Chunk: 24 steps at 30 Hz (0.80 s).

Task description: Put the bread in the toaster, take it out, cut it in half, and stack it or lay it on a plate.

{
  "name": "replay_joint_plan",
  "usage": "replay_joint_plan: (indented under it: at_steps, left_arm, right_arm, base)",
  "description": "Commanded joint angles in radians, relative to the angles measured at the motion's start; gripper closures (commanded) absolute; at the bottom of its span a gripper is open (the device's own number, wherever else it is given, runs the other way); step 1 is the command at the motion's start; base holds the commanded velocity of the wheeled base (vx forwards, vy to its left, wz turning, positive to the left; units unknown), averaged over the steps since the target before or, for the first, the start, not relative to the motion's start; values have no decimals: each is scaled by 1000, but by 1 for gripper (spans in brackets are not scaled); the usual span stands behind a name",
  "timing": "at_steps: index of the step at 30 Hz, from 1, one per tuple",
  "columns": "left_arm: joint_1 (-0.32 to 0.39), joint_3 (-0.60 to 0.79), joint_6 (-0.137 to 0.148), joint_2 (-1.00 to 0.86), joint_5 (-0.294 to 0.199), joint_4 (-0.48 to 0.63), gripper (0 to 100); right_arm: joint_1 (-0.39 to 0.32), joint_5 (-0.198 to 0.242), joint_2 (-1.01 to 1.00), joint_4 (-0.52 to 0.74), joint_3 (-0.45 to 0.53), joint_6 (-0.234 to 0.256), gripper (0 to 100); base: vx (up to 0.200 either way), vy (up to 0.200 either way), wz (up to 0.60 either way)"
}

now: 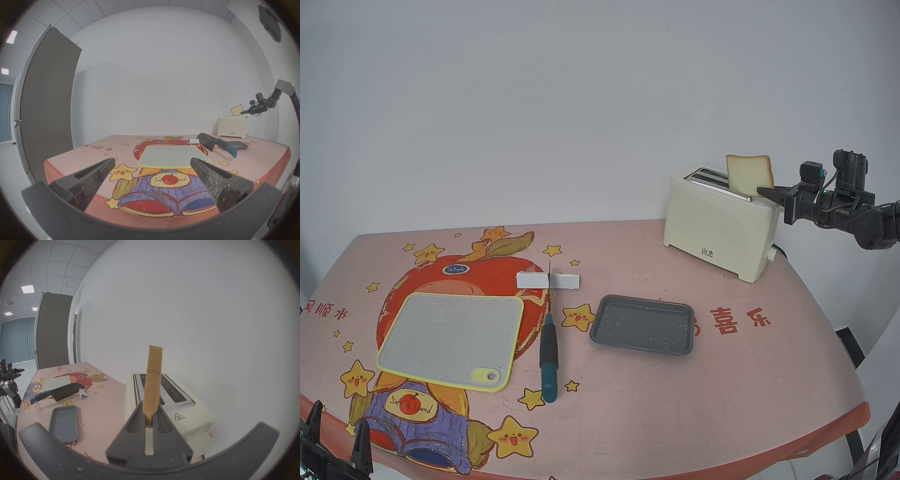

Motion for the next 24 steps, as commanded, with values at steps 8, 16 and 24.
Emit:
replay_joint_plan:
  at_steps: [8,16,24]
  left_arm:
    - [0,18,0,-16,0,-1,0]
    - [0,18,0,-16,0,-1,0]
    - [0,18,0,-16,0,-1,0]
  right_arm:
    - [10,-1,0,-1,-5,2,0]
    - [13,-23,10,-1,-42,6,0]
    - [20,-56,16,30,-114,8,0]
  base:
    - [0,0,0]
    - [0,0,0]
    - [0,0,0]
